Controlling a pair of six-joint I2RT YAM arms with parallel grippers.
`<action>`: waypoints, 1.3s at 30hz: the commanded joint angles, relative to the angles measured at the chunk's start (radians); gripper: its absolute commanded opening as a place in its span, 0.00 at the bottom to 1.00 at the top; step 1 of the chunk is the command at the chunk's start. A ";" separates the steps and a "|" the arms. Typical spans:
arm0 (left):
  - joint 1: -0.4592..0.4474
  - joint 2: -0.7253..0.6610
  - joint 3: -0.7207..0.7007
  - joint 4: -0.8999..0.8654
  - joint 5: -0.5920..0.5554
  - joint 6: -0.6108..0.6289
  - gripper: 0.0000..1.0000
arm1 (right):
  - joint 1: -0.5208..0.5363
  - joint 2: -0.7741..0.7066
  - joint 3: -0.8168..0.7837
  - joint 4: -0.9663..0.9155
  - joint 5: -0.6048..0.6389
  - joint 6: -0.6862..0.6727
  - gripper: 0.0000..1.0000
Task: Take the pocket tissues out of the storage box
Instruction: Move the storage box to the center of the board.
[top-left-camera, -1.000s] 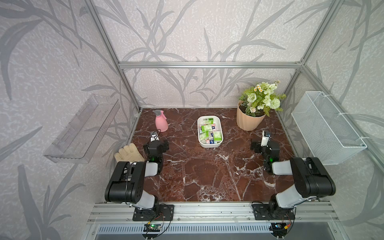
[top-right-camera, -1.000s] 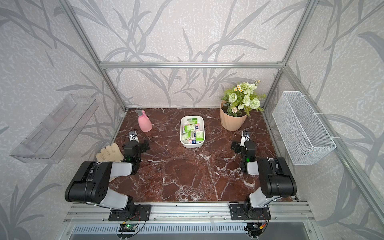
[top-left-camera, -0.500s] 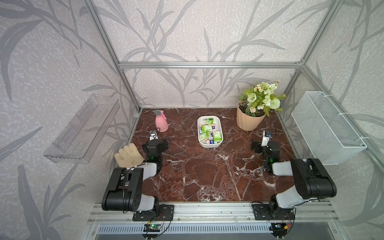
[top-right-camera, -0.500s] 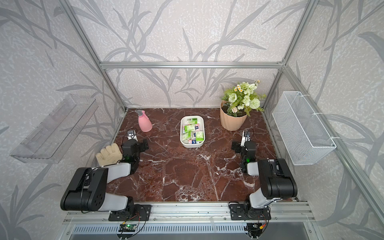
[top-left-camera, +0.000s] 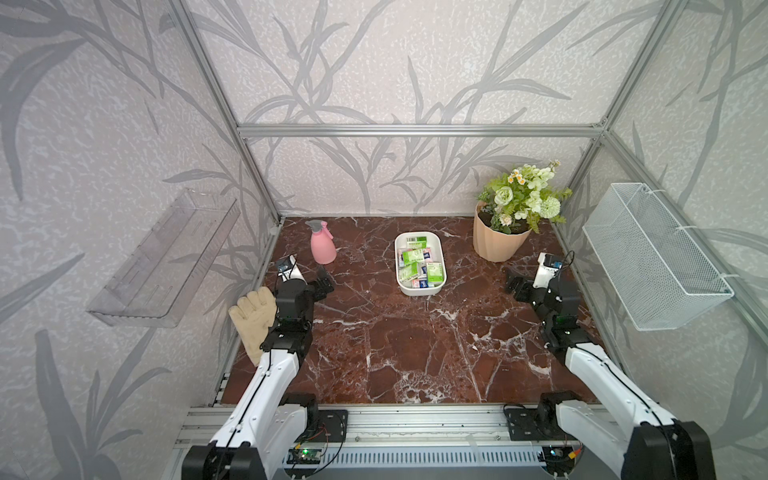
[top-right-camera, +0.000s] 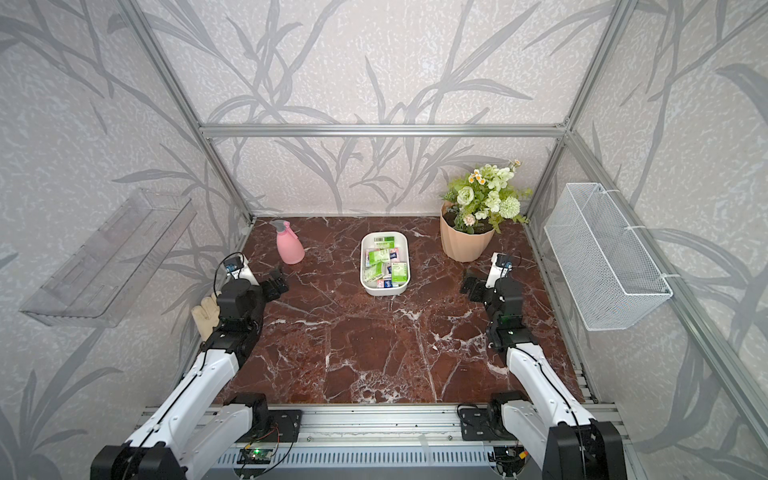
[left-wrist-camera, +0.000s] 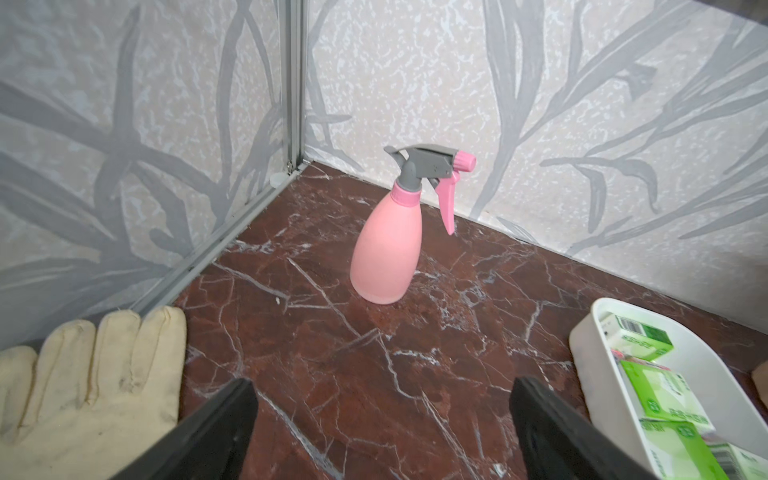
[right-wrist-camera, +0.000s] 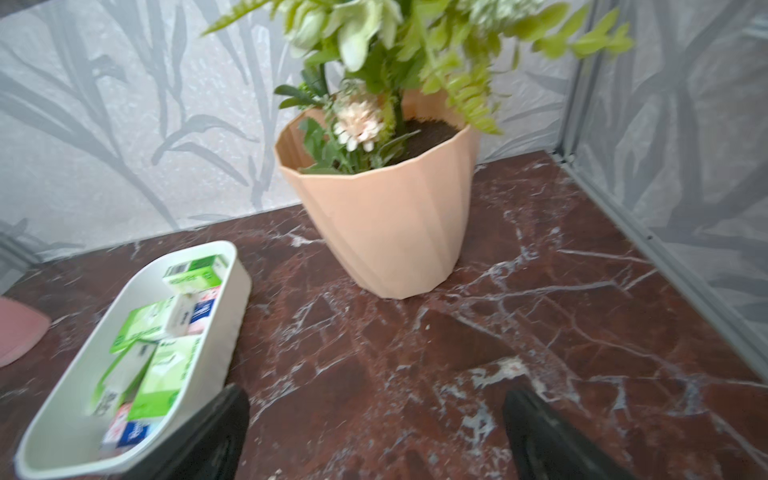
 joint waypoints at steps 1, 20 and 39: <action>-0.009 -0.027 -0.036 -0.094 0.083 -0.093 1.00 | 0.099 0.012 0.065 -0.185 0.009 0.075 0.99; -0.118 0.125 -0.099 -0.025 0.144 -0.176 1.00 | 0.347 0.862 0.818 -0.563 0.048 0.238 0.94; -0.127 0.144 -0.084 -0.045 0.134 -0.162 1.00 | 0.298 1.174 1.170 -0.678 0.054 0.201 0.32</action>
